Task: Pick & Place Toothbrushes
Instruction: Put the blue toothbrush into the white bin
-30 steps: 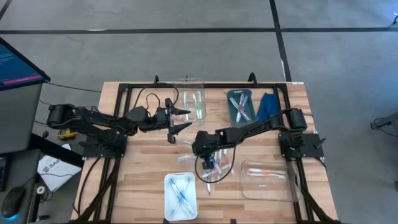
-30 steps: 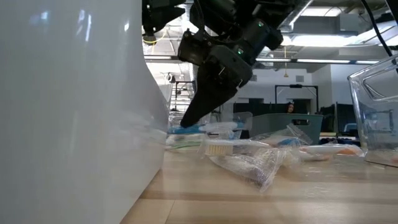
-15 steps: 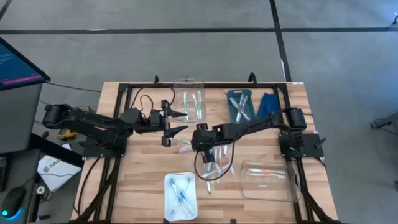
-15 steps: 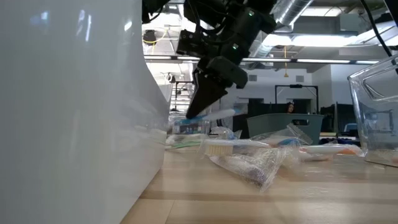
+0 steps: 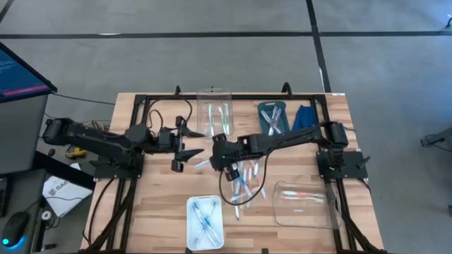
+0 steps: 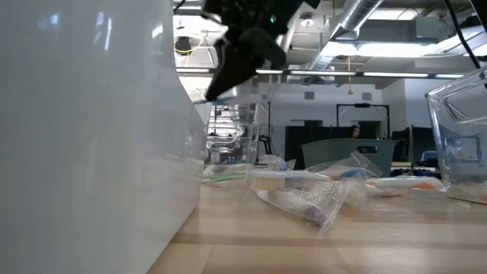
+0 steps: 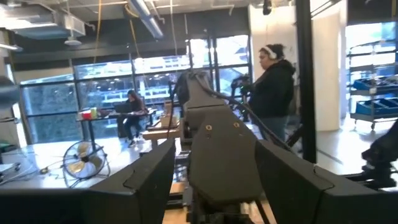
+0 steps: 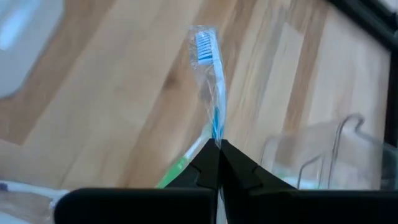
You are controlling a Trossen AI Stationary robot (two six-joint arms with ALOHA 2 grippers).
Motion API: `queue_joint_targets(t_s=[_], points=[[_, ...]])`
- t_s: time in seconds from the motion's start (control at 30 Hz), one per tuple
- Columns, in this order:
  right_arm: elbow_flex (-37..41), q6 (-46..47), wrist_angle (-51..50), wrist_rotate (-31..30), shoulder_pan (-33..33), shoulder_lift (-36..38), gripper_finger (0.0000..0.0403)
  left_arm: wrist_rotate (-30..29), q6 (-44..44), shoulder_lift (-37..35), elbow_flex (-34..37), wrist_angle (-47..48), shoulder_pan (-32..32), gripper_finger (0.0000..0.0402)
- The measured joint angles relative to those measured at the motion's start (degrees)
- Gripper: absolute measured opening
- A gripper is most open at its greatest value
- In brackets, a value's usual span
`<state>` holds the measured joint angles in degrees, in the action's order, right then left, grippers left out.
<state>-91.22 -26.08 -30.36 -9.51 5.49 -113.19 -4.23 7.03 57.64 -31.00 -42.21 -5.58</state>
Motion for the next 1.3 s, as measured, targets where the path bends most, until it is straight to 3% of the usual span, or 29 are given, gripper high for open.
queue_joint_targets(t_s=[0.4, 0.83, 1.0, 1.17, 1.3], points=[[-5.42, -3.02, -0.13, 1.82, 4.33, 0.0, 0.0, 0.0, 0.09, -6.69, 0.0, 4.07, -5.62, 0.0218], [-6.86, -2.39, 7.96, 15.38, 9.2, 0.0, 0.0, 0.19, 0.02, -8.71, 0.0, 4.26, -10.78, 0.0218], [-6.86, -2.14, 11.8, 23.68, 10.53, -0.32, 0.0, 3.82, 0.0, -9.94, 0.0, 3.95, -12.57, 0.0218], [-6.94, -10.2, 13.76, 31.27, 12.77, -1.32, 0.0, 6.78, -0.04, -10.13, 0.0, 3.67, -15.16, 0.0218], [-6.47, -17.12, 15.09, 33.24, 14.75, -3.25, 0.0, 7.32, -0.33, -9.81, 0.0, 2.55, -18.14, 0.0218]])
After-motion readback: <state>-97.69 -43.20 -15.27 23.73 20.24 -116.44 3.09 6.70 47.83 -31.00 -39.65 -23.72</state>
